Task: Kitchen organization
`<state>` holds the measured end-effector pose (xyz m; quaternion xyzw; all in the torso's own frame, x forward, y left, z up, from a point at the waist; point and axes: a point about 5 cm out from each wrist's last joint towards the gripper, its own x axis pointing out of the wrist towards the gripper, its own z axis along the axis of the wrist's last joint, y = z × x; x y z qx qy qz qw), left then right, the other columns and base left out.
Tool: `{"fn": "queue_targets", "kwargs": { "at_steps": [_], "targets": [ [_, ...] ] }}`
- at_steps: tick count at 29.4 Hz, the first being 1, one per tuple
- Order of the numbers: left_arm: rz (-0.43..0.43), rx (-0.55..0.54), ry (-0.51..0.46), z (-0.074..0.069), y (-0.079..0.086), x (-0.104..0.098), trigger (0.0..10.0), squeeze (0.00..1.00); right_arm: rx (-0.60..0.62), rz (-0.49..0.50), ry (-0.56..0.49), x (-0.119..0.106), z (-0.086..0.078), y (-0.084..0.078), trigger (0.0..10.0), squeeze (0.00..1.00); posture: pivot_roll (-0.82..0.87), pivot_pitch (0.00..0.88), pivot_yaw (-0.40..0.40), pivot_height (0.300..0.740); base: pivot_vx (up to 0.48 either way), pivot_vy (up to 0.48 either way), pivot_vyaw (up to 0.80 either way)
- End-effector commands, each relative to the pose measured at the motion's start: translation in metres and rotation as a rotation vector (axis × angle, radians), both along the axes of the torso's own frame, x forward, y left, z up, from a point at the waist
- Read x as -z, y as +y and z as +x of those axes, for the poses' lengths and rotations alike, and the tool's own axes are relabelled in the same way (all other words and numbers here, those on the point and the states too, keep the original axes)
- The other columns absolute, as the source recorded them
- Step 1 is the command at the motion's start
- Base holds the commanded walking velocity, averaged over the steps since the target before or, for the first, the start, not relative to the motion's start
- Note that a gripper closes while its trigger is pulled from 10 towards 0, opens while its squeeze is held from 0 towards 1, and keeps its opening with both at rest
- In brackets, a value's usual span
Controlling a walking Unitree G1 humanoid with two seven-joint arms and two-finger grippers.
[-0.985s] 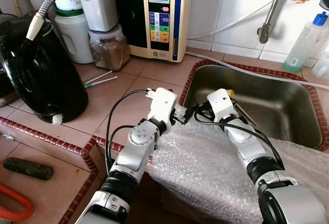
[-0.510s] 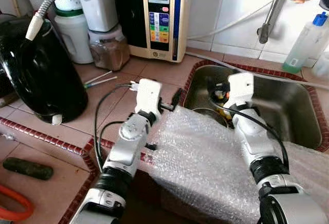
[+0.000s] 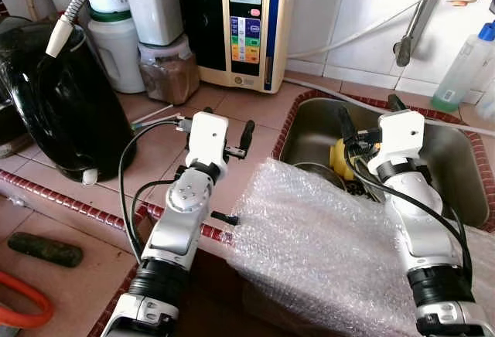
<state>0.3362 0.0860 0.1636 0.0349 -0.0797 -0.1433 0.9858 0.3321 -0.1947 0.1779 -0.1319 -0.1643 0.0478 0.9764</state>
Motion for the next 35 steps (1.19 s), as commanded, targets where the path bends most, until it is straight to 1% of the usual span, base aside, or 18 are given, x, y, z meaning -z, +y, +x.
{"fn": "queue_targets", "kwargs": {
  "at_steps": [1,3,4,6,8,13,16,17,18,20,21,23,24,26,27,29,32,35],
  "targets": [
    [-0.013,0.009,0.024,-0.004,0.008,-0.004,10.0,0.0,-0.014,-0.021,-0.004,-0.007,-0.006,-0.002,10.0,0.0,-0.01,0.0,0.029,0.74,0.0,0.0,0.0],
    [-0.002,0.024,0.046,-0.01,0.015,-0.006,10.0,0.0,-0.031,-0.038,0.021,-0.007,-0.012,-0.002,10.0,0.0,-0.01,0.0,0.03,0.74,0.0,0.0,0.0],
    [0.032,0.038,0.029,-0.016,0.018,-0.007,10.0,0.0,-0.044,-0.036,0.055,-0.005,-0.015,-0.004,10.0,0.0,-0.01,0.0,0.029,0.74,0.0,0.0,-0.53],
    [0.046,0.043,0.021,-0.018,0.019,-0.007,10.0,0.0,-0.043,-0.038,0.069,-0.004,-0.017,-0.005,10.0,0.0,-0.01,0.0,0.028,0.74,0.0,0.0,-0.53],
    [0.035,0.077,0.038,-0.021,0.019,-0.004,10.0,0.0,-0.063,-0.064,0.09,-0.003,-0.021,-0.008,10.0,0.0,0.0,0.0,0.028,0.74,0.0,0.0,-0.79],
    [0.021,0.0,0.044,-0.021,0.03,-0.004,10.0,0.0,-0.096,-0.092,0.134,0.002,-0.03,-0.008,10.0,0.0,0.0,0.0,0.04,0.74,0.0,0.0,-0.79],
    [0.003,-0.031,0.079,-0.023,0.035,0.001,10.0,0.0,-0.131,-0.106,0.154,0.005,-0.034,-0.002,10.0,0.0,0.0,0.0,0.053,0.74,0.0,0.0,-0.79],
    [0.005,-0.038,0.095,-0.025,0.037,0.003,10.0,0.0,-0.144,-0.105,0.166,0.006,-0.036,0.001,10.0,0.0,0.0,0.0,0.06,0.74,0.0,0.0,-0.79],
    [0.03,-0.071,0.128,-0.028,0.041,0.005,10.0,0.0,-0.18,-0.106,0.18,0.008,-0.039,0.008,10.0,0.0,0.0,0.0,0.064,0.74,0.0,0.0,-0.49],
    [0.009,-0.095,0.145,-0.027,0.045,0.006,10.0,0.0,-0.203,-0.106,0.191,0.01,-0.04,0.012,10.0,0.0,0.0,0.0,0.064,0.74,0.0,0.0,0.0],
    [-0.02,-0.118,0.119,-0.025,0.051,0.005,10.0,0.0,-0.221,-0.112,0.198,0.013,-0.042,0.017,10.0,0.0,0.01,0.0,0.063,0.74,0.0,0.0,0.0],
    [-0.012,-0.116,0.093,-0.025,0.053,0.006,10.0,0.0,-0.233,-0.107,0.205,0.014,-0.044,0.022,10.0,0.0,0.02,0.0,0.057,0.74,0.0,0.0,0.0],
    [-0.012,-0.116,0.093,-0.025,0.053,0.006,10.0,0.0,-0.233,-0.107,0.205,0.014,-0.044,0.022,10.0,0.0,0.02,0.0,0.057,0.74,0.0,0.0,0.0],
    [-0.025,-0.106,0.109,-0.027,0.054,0.008,10.0,0.0,-0.239,-0.096,0.208,0.016,-0.044,0.028,10.0,0.0,0.02,0.0,0.056,0.74,0.0,0.0,0.0],
    [-0.039,-0.072,0.133,-0.029,0.052,0.011,10.0,0.0,-0.226,-0.073,0.205,0.018,-0.042,0.033,10.0,0.0,0.03,0.0,0.046,0.74,0.0,0.0,0.0],
    [-0.035,-0.065,0.136,-0.031,0.052,0.012,10.0,0.0,-0.209,-0.059,0.198,0.017,-0.041,0.036,10.0,0.0,0.03,0.0,0.044,0.74,0.0,0.0,0.0],
    [-0.044,-0.063,0.169,-0.034,0.049,0.016,10.0,0.0,-0.098,0.004,0.148,0.009,-0.033,0.038,10.0,0.0,0.03,0.0,0.05,0.74,0.0,0.0,0.0],
    [-0.056,-0.052,0.178,-0.035,0.048,0.018,10.0,0.0,-0.051,-0.014,0.111,0.005,-0.03,0.039,10.0,0.0,0.02,0.0,0.056,0.74,0.0,0.0,0.0]
  ]
}}
